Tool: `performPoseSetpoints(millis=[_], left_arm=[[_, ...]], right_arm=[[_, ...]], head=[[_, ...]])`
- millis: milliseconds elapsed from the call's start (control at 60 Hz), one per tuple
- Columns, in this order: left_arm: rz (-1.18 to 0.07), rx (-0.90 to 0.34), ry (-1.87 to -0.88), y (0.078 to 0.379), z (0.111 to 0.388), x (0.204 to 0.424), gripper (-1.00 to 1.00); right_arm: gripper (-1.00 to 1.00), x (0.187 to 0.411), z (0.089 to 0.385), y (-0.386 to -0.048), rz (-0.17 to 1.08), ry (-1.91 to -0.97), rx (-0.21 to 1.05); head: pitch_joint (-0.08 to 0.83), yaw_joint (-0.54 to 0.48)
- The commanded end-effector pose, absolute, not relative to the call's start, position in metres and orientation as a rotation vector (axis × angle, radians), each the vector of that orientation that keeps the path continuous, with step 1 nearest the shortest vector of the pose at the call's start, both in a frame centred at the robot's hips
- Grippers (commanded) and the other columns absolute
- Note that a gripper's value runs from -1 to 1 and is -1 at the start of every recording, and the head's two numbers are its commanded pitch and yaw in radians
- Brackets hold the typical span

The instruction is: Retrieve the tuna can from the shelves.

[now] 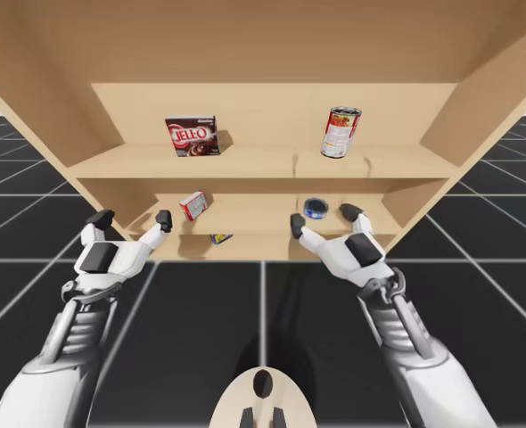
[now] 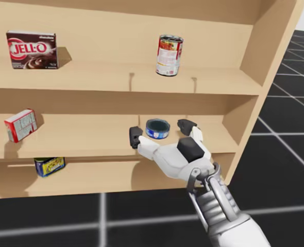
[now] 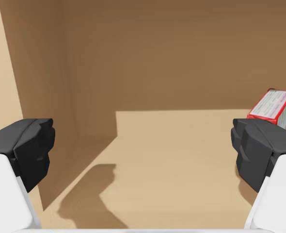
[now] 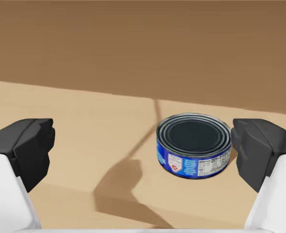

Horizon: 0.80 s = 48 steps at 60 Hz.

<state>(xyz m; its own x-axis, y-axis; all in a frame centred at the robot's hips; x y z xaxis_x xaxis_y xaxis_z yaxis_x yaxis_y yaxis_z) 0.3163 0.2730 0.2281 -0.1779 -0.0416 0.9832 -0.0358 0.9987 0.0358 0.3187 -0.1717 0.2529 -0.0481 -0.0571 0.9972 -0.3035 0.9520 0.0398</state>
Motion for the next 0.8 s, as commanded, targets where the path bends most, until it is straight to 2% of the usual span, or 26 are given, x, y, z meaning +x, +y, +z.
performPoseSetpoints(millis=[17,200,383,567,600,617,633,650,800], left_arm=[[-0.004,0.059,-1.745,0.274,0.228,0.316,-1.00],[-0.004,0.059,-1.743,0.275,0.228,0.317,-1.00],[-0.007,0.058,-1.741,0.276,0.227,0.317,-1.00],[-0.009,0.057,-1.740,0.276,0.227,0.318,-1.00],[-0.008,0.057,-1.740,0.276,0.227,0.318,-1.00],[-0.008,0.057,-1.740,0.276,0.227,0.318,-1.00],[-0.008,0.056,-1.740,0.277,0.227,0.318,-1.00],[-0.008,0.056,-1.740,0.277,0.227,0.318,-1.00],[-0.012,0.057,-1.738,0.276,0.227,0.318,-1.00]], right_arm=[[-1.00,0.344,0.237,-0.153,0.151,-1.565,0.320],[-1.00,0.375,0.220,-0.148,0.130,-1.532,0.247],[-1.00,0.395,0.206,-0.147,0.124,-1.523,0.152],[-1.00,0.410,0.192,-0.148,0.135,-1.478,0.142],[-0.85,0.410,0.190,-0.149,0.151,-1.489,0.114],[-0.20,0.410,0.189,-0.149,0.144,-1.494,0.112],[0.12,0.409,0.189,-0.149,0.133,-1.493,0.121],[0.97,0.409,0.188,-0.148,0.131,-1.488,0.127],[1.00,0.408,0.188,-0.151,0.134,-1.484,0.137]], head=[[0.420,-0.20],[0.424,-0.19],[0.430,-0.18],[0.432,-0.18],[0.433,-0.18],[0.433,-0.18],[0.433,-0.18],[0.434,-0.18],[0.433,-0.18]])
